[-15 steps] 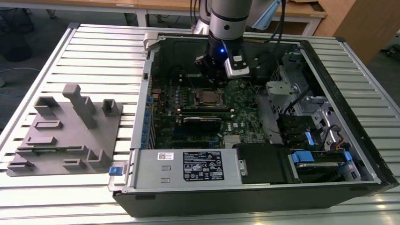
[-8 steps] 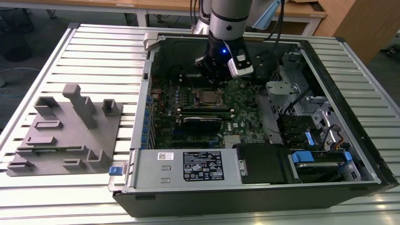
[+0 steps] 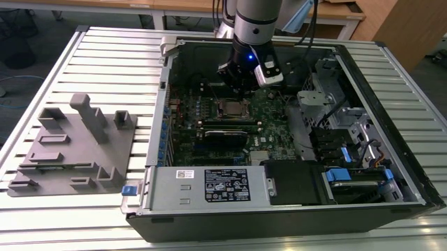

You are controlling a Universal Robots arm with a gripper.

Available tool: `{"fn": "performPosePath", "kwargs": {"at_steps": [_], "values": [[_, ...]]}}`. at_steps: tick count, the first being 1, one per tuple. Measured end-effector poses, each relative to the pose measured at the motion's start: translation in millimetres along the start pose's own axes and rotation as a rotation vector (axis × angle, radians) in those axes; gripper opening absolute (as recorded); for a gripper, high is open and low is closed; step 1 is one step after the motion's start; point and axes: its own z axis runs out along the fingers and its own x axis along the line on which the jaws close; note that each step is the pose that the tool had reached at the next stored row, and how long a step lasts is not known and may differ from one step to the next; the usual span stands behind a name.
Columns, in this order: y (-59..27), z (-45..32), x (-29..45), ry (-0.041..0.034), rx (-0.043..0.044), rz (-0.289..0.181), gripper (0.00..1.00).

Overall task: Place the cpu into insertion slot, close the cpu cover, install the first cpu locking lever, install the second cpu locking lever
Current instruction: 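Close the cpu cover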

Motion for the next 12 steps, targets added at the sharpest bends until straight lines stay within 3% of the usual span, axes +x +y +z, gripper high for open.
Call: {"fn": "performPosePath", "kwargs": {"at_steps": [12], "values": [[0.0, 0.0, 0.0, 0.0009, -0.0001, -0.027, 0.11]]}}
